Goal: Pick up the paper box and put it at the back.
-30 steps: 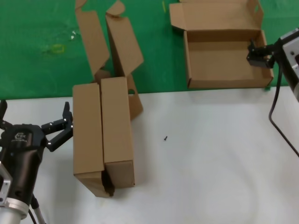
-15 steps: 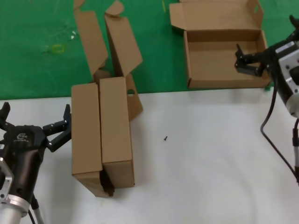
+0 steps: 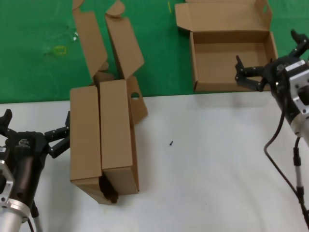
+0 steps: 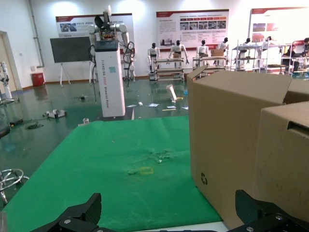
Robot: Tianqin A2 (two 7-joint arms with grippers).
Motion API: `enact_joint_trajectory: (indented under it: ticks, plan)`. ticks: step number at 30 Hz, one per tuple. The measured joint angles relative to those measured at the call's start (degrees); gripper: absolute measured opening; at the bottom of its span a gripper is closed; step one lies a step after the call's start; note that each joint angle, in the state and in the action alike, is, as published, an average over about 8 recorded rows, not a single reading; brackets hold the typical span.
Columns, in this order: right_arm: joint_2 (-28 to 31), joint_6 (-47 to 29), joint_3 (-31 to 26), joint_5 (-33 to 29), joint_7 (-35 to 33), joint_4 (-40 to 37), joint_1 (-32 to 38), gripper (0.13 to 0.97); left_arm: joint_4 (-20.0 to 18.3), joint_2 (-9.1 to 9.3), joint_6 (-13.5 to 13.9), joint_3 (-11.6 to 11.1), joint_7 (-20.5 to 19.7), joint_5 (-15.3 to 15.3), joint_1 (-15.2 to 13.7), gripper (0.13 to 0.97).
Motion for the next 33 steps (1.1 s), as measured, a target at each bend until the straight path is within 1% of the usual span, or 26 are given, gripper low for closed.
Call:
enact_joint_trajectory:
  ticks: [33]
  plan:
    - [7.6, 14.2, -8.6, 35.2, -11.7, -2.4, -11.6, 0.966, 6.1, -7.01, -5.6, 4.9, -7.8, 2.2, -3.5, 0.966]
